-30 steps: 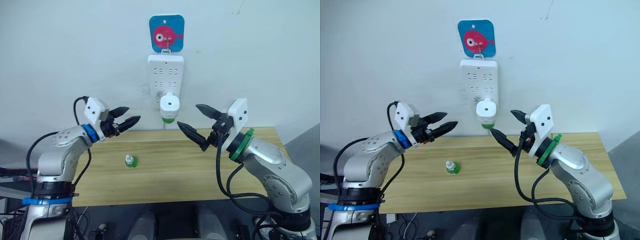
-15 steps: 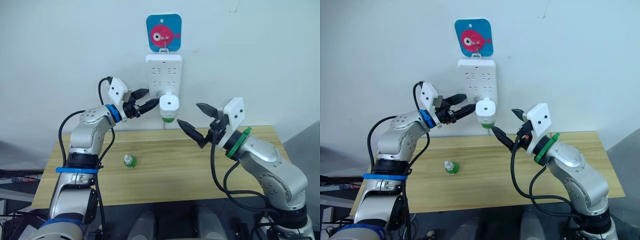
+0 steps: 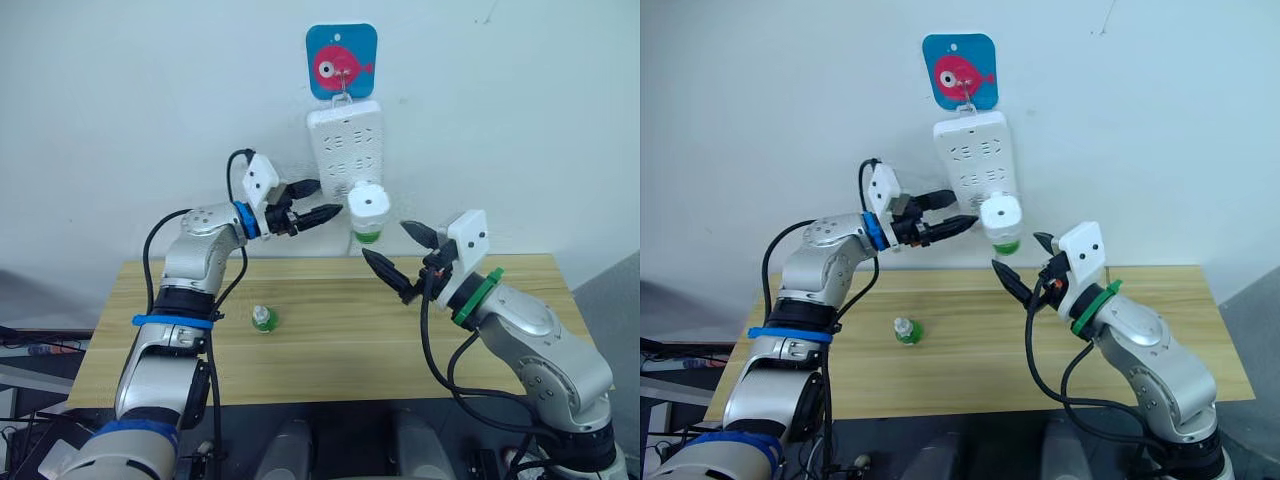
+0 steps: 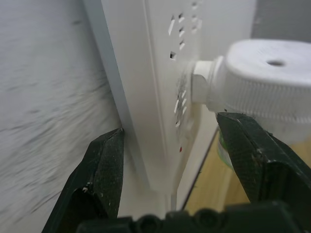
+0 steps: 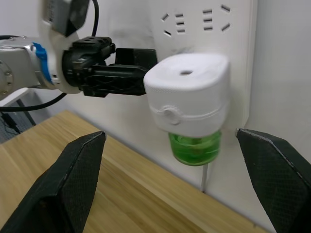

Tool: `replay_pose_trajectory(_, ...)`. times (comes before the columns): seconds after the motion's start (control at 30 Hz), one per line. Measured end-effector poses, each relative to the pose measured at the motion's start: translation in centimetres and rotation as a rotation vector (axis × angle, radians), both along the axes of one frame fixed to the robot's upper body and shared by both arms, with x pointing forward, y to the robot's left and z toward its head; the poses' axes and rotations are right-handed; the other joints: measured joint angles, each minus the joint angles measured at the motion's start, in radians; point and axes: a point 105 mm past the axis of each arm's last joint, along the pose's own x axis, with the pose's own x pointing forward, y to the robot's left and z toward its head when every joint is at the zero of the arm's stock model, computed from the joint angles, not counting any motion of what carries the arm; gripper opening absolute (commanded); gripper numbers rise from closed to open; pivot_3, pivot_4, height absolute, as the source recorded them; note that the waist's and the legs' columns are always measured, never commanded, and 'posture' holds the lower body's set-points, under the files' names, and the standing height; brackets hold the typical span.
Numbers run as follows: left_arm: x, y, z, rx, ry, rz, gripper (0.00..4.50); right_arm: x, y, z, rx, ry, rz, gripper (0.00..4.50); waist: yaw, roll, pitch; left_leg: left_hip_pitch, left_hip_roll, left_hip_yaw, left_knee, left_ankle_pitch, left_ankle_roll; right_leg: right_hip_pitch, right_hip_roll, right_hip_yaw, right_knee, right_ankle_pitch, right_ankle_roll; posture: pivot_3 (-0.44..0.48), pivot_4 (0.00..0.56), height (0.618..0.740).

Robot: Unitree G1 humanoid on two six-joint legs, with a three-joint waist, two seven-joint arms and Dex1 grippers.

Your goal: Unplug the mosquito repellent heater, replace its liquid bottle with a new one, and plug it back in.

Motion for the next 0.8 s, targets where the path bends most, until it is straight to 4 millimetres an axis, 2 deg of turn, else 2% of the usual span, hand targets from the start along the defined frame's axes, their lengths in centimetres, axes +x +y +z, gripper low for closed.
replay_pose_trajectory(0.17,-0.1,-0.2,0.1,0.007,-0.012,-0.017,3.34,0.3,-0.7,-0.3,-0.023,-0.006,-0.049,4.5,-0.005,0.0,0.007,0.0,0.0,-0.001,0.0,0.0,0.0,0.0,0.0,0.0,0.0,0.0,0.0,-0.002,0.236,0.74)
replay_pose_trajectory(0.33,-0.1,-1.3,0.9,-0.027,-0.009,-0.043,3.34,0.5,-1.3,-0.8,-0.046,-0.003,-0.104,4.5,-0.005,0.0,0.014,-0.001,-0.001,-0.002,0.001,0.0,0.0,0.0,-0.001,-0.001,0.0,0.0,0.0,-0.006,0.238,0.74)
replay_pose_trajectory(0.43,-0.1,-1.6,1.1,-0.053,0.008,-0.05,2.82,0.6,-1.4,-0.8,-0.041,-0.004,-0.123,4.5,-0.01,0.0,0.017,-0.001,-0.001,-0.002,0.001,0.0,0.0,0.0,-0.001,-0.001,0.0,0.0,0.0,-0.006,0.238,0.74)
replay_pose_trajectory(0.6,0.0,-1.0,1.4,-0.076,0.02,-0.035,1.35,0.8,-1.1,-0.4,-0.033,-0.021,-0.14,4.5,-0.02,0.0,0.017,-0.001,-0.001,-0.002,0.001,0.0,0.0,0.0,-0.001,-0.001,0.001,0.0,0.0,-0.01,0.241,0.74)
replay_pose_trajectory(0.73,-0.1,-1.0,1.4,-0.076,0.025,-0.039,1.31,0.8,-0.3,0.4,-0.053,-0.059,-0.135,4.5,-0.02,0.0,0.018,-0.001,-0.001,-0.002,0.001,0.0,0.0,0.0,-0.001,-0.001,0.001,0.0,0.0,-0.011,0.248,0.74)
replay_pose_trajectory(0.8,0.0,-1.0,1.5,-0.082,0.027,-0.035,1.31,1.2,0.8,1.4,-0.046,-0.091,-0.14,4.5,-0.021,0.001,0.021,-0.001,-0.001,-0.002,0.002,0.0,0.0,0.0,-0.001,-0.001,0.002,0.0,0.0,-0.011,0.248,0.74)
